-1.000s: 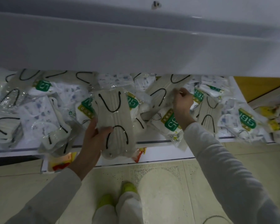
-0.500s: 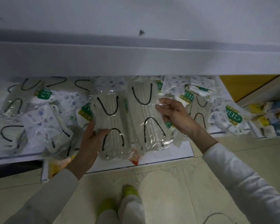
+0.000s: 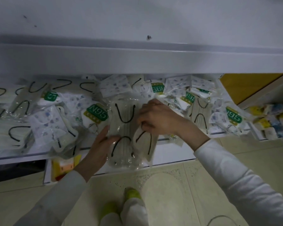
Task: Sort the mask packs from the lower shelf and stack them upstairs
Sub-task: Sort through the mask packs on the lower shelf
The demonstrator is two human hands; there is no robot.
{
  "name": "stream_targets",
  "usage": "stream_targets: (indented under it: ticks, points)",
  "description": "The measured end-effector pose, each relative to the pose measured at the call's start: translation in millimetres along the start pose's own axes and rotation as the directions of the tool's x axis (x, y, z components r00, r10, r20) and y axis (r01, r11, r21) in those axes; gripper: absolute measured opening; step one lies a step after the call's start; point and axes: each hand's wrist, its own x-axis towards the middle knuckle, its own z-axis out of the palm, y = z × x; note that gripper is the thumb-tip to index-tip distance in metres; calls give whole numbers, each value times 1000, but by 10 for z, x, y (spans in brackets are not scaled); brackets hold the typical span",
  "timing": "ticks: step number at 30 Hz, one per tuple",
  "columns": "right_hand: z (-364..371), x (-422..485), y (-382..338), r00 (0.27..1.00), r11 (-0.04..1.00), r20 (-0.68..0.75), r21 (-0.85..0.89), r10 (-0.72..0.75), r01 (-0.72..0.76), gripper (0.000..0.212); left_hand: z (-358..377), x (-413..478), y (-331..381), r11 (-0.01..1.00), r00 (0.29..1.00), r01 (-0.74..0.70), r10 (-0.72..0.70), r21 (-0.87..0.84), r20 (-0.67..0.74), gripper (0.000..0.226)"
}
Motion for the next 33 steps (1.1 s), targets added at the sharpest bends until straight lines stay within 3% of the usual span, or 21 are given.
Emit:
stream_targets:
  ticks: [4, 9, 11, 14, 16, 19, 23, 24, 27, 28, 31, 33]
  points:
    - [218, 201, -333, 980, 979, -125, -155, -153, 133, 22, 119, -52, 20, 995, 998, -64, 65, -76, 13, 31]
    - [575, 260, -596, 935, 995, -350, -94, -55, 23, 20, 151, -5, 27, 951, 995, 50, -74, -306, -68, 28]
    - [618, 233, -619, 929, 998, -368, -59, -27, 6, 21, 130, 4, 78, 887, 985, 123, -163, -446, -52, 38]
    - [666, 181, -664, 937, 998, -347, -64, -49, 28, 27, 99, 25, 103, 835, 988, 130, -155, -534, -2, 49]
    - [686, 153, -699, 955, 998, -296, 43, -29, 44, 31, 82, 40, 76, 840, 988, 121, -154, -529, -19, 46]
    - [623, 120, -698, 943, 926, -302, 378, 142, -19, 37, 16, 77, 39, 912, 991, 67, -106, -405, -76, 27]
    - [532, 97, -424, 769, 794, -386, 556, 510, -247, 43, 41, 12, 102, 974, 998, 28, -41, -223, -57, 25]
    - [543, 95, -359, 729, 714, -317, 621, 606, -324, 56, 54, -2, 103, 979, 997, 35, -48, -203, -60, 25]
    - [616, 105, -303, 612, 296, 47, 844, 789, -447, 83, 102, 0, 83, 985, 995, 64, -75, -162, -61, 22]
    - [673, 92, -302, 585, 259, 66, 853, 808, -453, 81, 139, 7, 73, 987, 996, 72, -80, -146, -47, 22]
    - [779, 30, -327, 489, 346, -74, 798, 869, -493, 52, 252, 39, 43, 994, 996, 84, -86, -75, -33, 20]
    - [782, 19, -336, 391, 351, -157, 795, 907, -494, 38, 318, 60, 11, 994, 995, 102, -103, -41, -7, 38]
